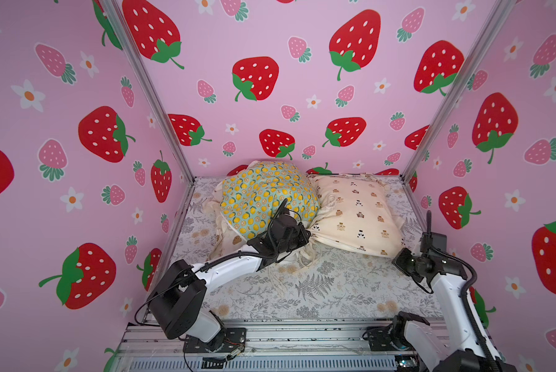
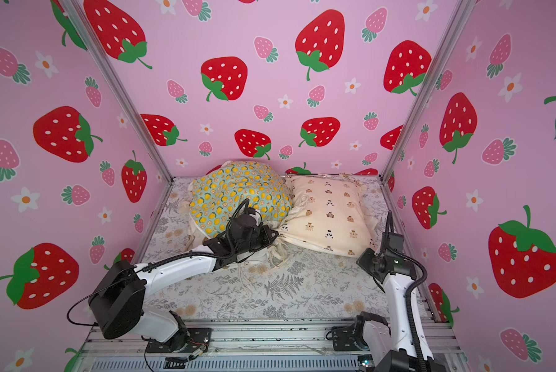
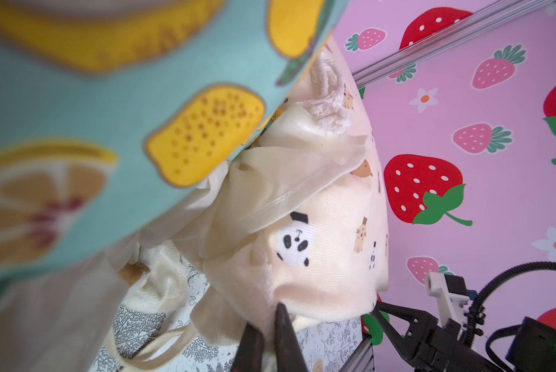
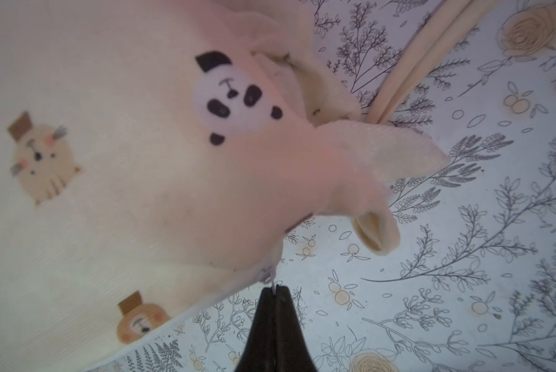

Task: Zip up pillowcases
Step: Zip the zipper on the pillowcase, then place the pillowcase at the center of the board.

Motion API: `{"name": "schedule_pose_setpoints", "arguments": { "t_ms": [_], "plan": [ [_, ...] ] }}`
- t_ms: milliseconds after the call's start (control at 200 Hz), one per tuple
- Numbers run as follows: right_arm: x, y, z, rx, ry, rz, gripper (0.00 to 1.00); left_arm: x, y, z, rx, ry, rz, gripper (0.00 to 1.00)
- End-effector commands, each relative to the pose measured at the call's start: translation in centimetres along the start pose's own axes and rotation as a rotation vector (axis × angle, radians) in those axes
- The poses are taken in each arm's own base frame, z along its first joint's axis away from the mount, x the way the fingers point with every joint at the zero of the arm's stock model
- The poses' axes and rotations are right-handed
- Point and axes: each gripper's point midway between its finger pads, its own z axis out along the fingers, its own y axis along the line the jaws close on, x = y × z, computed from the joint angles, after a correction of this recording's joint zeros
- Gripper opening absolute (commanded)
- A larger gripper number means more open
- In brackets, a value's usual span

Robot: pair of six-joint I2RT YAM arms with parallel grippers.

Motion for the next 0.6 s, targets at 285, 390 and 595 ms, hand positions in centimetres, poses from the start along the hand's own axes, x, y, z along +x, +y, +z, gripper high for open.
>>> {"name": "schedule_pose_setpoints", "arguments": {
  "t_ms": [285,390,595],
  "plan": [
    [-4.5,-2.0,-0.1,0.052,-0.076,0.065,0.0,-0.3,-0.3,0.2,0.007,-0.007,0.035,0.0],
    [-5.2,-3.0,0.0,0.083,-0.081,0.079,0.0,0.3,-0.6,0.7,0.002,0.015,0.058,0.0],
    [-5.8,-1.3,-0.1,-0.023,-0.081,0.063,0.0,2.1,-1.9,1.8,0.004,0.051,0.108,0.0]
  ]
}}
